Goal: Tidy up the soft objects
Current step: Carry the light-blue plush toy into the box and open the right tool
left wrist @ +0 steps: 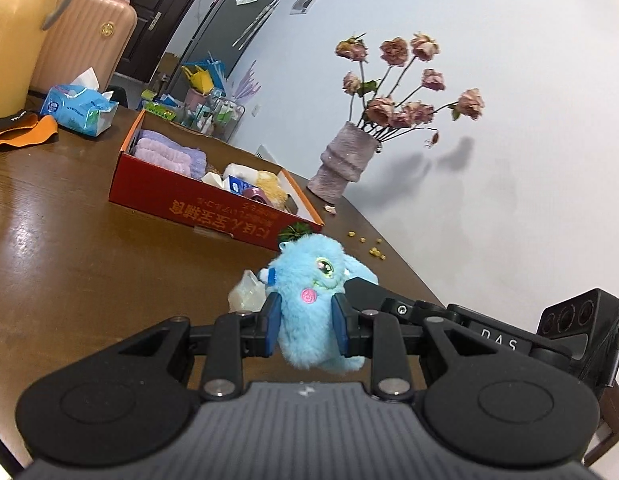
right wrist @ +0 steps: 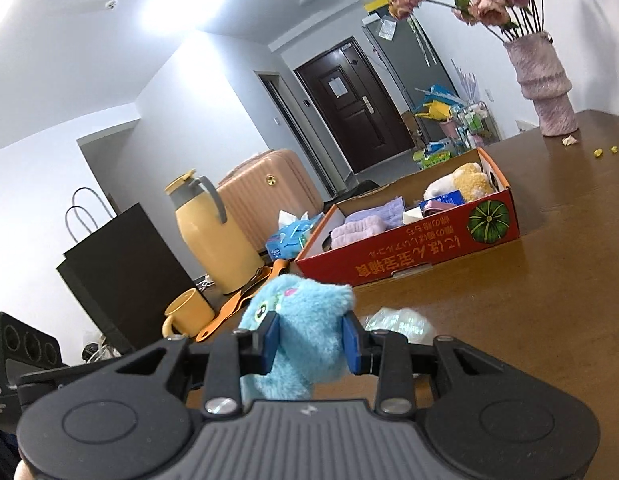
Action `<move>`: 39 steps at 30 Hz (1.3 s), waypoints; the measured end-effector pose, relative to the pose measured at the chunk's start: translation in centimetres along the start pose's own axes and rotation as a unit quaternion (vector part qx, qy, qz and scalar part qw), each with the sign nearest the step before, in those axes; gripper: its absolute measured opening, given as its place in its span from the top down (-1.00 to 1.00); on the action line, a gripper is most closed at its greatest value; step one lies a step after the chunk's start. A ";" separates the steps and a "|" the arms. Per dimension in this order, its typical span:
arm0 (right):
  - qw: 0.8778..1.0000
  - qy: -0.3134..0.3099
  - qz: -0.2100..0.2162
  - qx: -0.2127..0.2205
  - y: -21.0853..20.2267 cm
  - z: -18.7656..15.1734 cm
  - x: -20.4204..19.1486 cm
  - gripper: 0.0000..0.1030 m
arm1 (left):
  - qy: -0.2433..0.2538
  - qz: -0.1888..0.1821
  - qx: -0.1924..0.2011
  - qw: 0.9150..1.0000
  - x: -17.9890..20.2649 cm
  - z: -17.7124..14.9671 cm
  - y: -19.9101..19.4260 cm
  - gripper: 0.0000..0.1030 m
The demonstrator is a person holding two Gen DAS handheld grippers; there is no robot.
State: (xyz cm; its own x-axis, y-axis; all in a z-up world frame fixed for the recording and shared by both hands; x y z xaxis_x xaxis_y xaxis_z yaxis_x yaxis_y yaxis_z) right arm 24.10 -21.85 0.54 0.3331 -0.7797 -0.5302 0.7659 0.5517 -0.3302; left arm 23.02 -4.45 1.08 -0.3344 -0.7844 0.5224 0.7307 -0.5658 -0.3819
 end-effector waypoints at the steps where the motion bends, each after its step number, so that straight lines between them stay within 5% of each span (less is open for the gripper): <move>1: 1.000 0.000 0.000 0.002 -0.5 -0.3 -0.3 0.37 | 0.002 -0.001 0.002 1.000 0.3 -0.3 -0.6 0.47; 12: 1.000 -0.007 0.004 0.019 -3.6 -1.2 -2.1 0.37 | 0.010 -0.012 0.014 1.000 1.7 -1.2 -3.2 0.47; 22: 0.999 -0.024 -0.005 0.021 -0.8 2.1 -1.2 0.37 | 0.029 -0.013 0.016 0.999 0.9 2.5 0.3 0.47; 32: 0.998 -0.053 -0.020 0.001 10.3 12.3 2.0 0.41 | 0.048 0.007 0.008 0.999 -3.4 13.0 11.3 0.48; 39: 0.998 -0.025 -0.039 -0.049 20.2 15.9 7.7 0.41 | 0.033 0.033 -0.037 0.998 -8.2 16.1 20.4 0.48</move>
State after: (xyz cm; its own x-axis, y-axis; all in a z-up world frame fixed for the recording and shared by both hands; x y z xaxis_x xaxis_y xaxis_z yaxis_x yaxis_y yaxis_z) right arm 50.91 -21.41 2.23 0.3026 -0.8341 -0.4612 0.7345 0.5125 -0.4449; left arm 50.28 -5.47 1.29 -0.3276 -0.8338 0.4444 0.7068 -0.5284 -0.4703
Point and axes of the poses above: each gripper's, at about its wrist camera, not at the fingertips, and y roughly the way its jaws point, x to its right, z to its top, the point moved 7 cm from there along y, roughly the way its jaws point
